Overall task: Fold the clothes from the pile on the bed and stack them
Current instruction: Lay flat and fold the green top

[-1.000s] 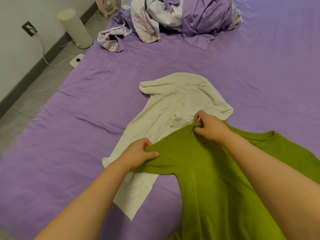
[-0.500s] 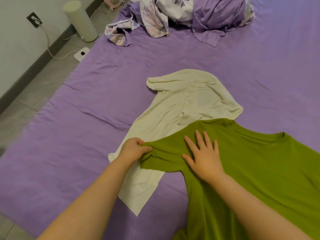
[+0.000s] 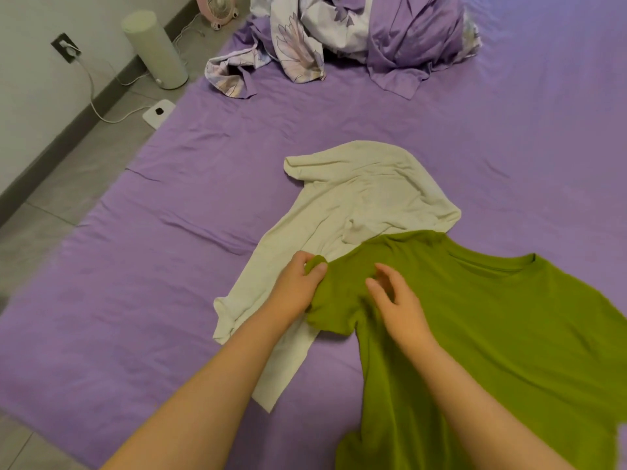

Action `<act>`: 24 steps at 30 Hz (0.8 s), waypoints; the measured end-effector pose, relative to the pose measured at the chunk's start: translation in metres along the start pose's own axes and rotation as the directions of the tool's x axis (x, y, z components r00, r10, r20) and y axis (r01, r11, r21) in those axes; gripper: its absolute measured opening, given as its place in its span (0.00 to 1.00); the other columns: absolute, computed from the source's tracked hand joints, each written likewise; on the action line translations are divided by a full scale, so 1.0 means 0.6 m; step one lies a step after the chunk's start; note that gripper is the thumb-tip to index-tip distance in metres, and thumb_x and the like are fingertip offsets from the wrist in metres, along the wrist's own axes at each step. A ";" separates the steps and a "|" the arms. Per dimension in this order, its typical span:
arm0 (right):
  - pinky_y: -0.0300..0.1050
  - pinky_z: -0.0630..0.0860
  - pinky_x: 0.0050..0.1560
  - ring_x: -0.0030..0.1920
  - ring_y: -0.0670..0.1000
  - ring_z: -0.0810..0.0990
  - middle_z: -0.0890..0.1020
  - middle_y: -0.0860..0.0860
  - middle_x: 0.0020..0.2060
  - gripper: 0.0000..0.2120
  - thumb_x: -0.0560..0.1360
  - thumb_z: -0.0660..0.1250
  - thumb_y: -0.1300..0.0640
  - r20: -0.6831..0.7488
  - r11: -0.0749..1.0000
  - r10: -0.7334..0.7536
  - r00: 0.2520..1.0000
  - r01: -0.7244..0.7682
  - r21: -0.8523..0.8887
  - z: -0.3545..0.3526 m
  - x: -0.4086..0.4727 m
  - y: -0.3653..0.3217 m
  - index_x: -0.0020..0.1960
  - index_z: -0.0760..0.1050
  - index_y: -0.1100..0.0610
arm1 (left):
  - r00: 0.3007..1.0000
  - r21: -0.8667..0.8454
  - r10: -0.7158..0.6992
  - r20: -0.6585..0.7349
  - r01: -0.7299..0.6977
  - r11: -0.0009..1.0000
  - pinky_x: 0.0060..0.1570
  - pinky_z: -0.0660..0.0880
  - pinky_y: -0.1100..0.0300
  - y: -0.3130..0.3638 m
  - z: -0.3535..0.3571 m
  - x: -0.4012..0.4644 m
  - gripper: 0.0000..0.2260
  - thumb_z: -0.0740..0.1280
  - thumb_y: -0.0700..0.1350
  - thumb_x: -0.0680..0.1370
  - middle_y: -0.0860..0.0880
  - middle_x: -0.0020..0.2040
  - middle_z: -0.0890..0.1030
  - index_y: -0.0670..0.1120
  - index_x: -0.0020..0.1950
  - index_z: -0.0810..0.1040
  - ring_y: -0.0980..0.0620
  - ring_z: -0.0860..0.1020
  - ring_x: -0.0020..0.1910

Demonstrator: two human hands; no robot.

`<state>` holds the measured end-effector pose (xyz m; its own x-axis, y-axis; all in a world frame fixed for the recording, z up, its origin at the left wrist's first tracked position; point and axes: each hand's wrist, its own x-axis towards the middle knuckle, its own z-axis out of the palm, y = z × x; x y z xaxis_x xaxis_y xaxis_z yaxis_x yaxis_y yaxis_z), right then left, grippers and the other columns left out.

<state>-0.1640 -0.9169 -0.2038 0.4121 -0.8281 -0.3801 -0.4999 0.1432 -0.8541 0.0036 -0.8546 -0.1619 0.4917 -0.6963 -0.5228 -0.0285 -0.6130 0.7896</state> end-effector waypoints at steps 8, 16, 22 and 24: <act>0.51 0.74 0.62 0.60 0.52 0.78 0.78 0.54 0.62 0.27 0.74 0.66 0.46 0.080 0.757 0.343 0.936 -0.326 0.566 -0.074 -0.020 0.052 0.68 0.70 0.59 | 0.857 -0.276 -0.276 0.435 0.418 0.865 0.40 0.76 0.56 0.040 0.165 -0.039 0.14 0.55 0.47 0.82 0.41 0.57 0.77 0.47 0.66 0.71 0.49 0.77 0.51; 0.29 0.75 0.40 0.44 0.45 0.80 0.80 0.59 0.51 0.24 0.76 0.61 0.74 -0.162 0.929 0.242 0.957 -0.180 0.324 -0.116 -0.015 0.087 0.70 0.64 0.62 | 0.893 0.609 0.364 0.266 -0.448 0.654 0.65 0.65 0.55 -0.041 0.146 -0.009 0.17 0.58 0.42 0.80 0.47 0.69 0.73 0.48 0.69 0.72 0.48 0.69 0.68; 0.19 0.67 0.44 0.57 0.46 0.73 0.75 0.53 0.59 0.26 0.75 0.63 0.73 -0.279 0.986 0.090 0.956 -0.047 0.157 -0.165 -0.035 0.120 0.70 0.67 0.58 | 0.824 0.805 0.170 0.540 -0.565 0.183 0.73 0.40 0.38 -0.056 0.192 0.015 0.37 0.53 0.68 0.77 0.47 0.79 0.38 0.53 0.78 0.40 0.43 0.36 0.77; 0.22 0.68 0.45 0.51 0.50 0.75 0.77 0.54 0.59 0.24 0.75 0.63 0.74 -0.293 0.999 0.037 0.955 -0.033 0.020 -0.177 -0.039 0.135 0.68 0.71 0.58 | 0.826 0.819 0.124 0.550 -0.563 0.115 0.72 0.39 0.36 -0.062 0.197 0.025 0.41 0.54 0.69 0.76 0.47 0.78 0.35 0.54 0.78 0.36 0.43 0.34 0.76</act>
<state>-0.2950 -0.9433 -0.2263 0.1520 -0.9447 -0.2906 -0.4977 0.1809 -0.8483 -0.0912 -0.8864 -0.2368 -0.0761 -0.8565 -0.5106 -0.9924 0.0154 0.1221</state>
